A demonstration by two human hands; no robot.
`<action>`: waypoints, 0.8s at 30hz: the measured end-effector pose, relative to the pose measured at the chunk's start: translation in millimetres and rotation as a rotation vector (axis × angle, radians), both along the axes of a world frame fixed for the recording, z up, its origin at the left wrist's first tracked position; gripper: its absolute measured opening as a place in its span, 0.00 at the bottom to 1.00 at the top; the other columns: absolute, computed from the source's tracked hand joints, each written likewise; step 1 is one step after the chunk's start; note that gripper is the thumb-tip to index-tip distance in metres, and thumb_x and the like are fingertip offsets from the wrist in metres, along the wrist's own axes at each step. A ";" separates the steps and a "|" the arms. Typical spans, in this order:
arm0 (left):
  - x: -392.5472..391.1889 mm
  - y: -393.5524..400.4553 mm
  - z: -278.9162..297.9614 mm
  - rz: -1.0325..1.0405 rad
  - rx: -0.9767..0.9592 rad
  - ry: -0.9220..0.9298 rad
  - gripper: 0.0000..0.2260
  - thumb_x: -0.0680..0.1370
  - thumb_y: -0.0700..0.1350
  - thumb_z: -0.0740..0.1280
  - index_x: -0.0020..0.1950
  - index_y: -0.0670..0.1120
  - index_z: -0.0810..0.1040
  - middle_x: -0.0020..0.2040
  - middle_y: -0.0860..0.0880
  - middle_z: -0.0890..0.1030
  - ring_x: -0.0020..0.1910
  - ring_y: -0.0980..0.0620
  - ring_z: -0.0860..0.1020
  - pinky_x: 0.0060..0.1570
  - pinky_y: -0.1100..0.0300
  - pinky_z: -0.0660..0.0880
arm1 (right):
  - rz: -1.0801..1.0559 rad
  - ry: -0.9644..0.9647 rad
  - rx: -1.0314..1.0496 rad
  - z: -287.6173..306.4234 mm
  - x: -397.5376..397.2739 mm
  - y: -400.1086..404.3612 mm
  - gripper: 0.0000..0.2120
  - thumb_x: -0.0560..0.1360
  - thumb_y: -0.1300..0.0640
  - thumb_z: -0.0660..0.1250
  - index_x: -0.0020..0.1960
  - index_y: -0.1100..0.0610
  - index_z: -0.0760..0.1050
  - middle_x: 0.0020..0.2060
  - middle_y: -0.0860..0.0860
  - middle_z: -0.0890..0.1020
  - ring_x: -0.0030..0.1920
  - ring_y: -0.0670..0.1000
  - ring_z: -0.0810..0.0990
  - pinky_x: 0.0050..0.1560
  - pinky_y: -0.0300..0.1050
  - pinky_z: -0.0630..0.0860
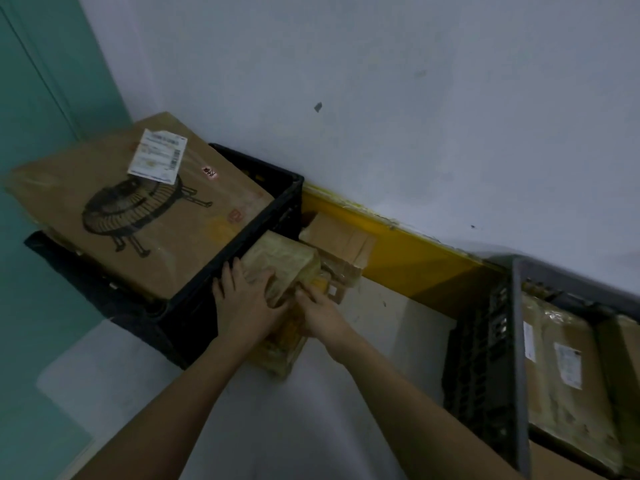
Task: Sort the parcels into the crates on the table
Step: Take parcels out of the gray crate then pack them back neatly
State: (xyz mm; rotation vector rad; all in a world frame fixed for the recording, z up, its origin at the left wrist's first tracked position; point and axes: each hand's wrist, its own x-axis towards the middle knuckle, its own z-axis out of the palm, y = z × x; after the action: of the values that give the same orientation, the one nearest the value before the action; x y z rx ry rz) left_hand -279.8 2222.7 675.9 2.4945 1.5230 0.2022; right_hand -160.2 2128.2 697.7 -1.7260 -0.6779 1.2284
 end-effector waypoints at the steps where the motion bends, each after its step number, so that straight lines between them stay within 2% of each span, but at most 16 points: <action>1: -0.4 -1.0 0.4 0.003 0.021 0.011 0.37 0.70 0.75 0.57 0.76 0.61 0.63 0.80 0.40 0.52 0.77 0.40 0.50 0.74 0.40 0.48 | 0.012 0.012 0.005 0.0 -0.3 -1.8 0.24 0.84 0.45 0.55 0.79 0.46 0.59 0.73 0.48 0.68 0.72 0.53 0.68 0.72 0.55 0.68; 5: -0.2 -9.8 3.4 0.015 0.071 0.043 0.35 0.70 0.75 0.58 0.73 0.61 0.67 0.77 0.41 0.57 0.73 0.39 0.55 0.70 0.39 0.57 | 0.028 0.088 0.010 0.8 -4.3 -13.0 0.26 0.84 0.44 0.55 0.80 0.44 0.54 0.75 0.48 0.66 0.73 0.53 0.67 0.72 0.56 0.67; 10: -0.8 -22.2 9.2 -0.008 -0.042 -0.016 0.34 0.71 0.73 0.61 0.73 0.60 0.66 0.76 0.41 0.55 0.73 0.37 0.55 0.69 0.37 0.60 | -0.006 0.149 0.023 0.2 -4.7 -26.4 0.28 0.83 0.42 0.55 0.80 0.44 0.53 0.77 0.48 0.64 0.75 0.54 0.64 0.74 0.59 0.64; 15: -5.9 -46.1 13.3 0.029 -0.023 -0.088 0.32 0.71 0.70 0.64 0.72 0.59 0.69 0.74 0.41 0.57 0.71 0.37 0.58 0.67 0.40 0.62 | -0.024 0.171 0.053 1.6 -4.8 -48.1 0.24 0.84 0.46 0.56 0.79 0.45 0.58 0.74 0.48 0.67 0.73 0.54 0.68 0.71 0.58 0.69; 17: -5.7 -55.0 17.5 0.054 -0.023 -0.196 0.30 0.71 0.67 0.67 0.71 0.59 0.71 0.74 0.42 0.59 0.70 0.38 0.59 0.68 0.40 0.63 | -0.051 0.176 0.090 4.4 -3.3 -56.6 0.21 0.84 0.49 0.57 0.76 0.46 0.61 0.71 0.48 0.71 0.68 0.53 0.73 0.67 0.55 0.74; 20: -2.7 -63.6 32.4 0.087 -0.088 -0.446 0.28 0.71 0.68 0.66 0.69 0.63 0.70 0.74 0.46 0.58 0.71 0.41 0.58 0.67 0.39 0.65 | -0.115 0.203 0.112 10.5 1.6 -69.5 0.22 0.83 0.46 0.58 0.75 0.49 0.60 0.64 0.48 0.75 0.60 0.50 0.78 0.53 0.48 0.80; 22: 1.7 -65.9 48.3 0.084 -0.199 -0.644 0.27 0.70 0.70 0.65 0.68 0.65 0.69 0.73 0.49 0.60 0.71 0.44 0.60 0.66 0.40 0.67 | -0.151 0.240 0.130 14.5 6.3 -78.2 0.26 0.82 0.41 0.59 0.76 0.48 0.58 0.66 0.50 0.75 0.61 0.53 0.78 0.56 0.53 0.79; 24: 7.1 -67.5 64.7 0.056 -0.344 -0.820 0.25 0.70 0.69 0.66 0.66 0.66 0.71 0.70 0.48 0.66 0.68 0.46 0.66 0.64 0.44 0.70 | -0.168 0.276 0.181 18.6 10.6 -85.8 0.30 0.78 0.35 0.60 0.76 0.45 0.60 0.68 0.50 0.75 0.64 0.54 0.77 0.61 0.59 0.77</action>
State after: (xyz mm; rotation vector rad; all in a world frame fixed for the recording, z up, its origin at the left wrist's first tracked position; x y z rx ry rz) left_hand -272.7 2155.3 740.6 1.7522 1.1395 0.7814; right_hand -149.6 2042.4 716.3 -1.4023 -0.4548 1.2184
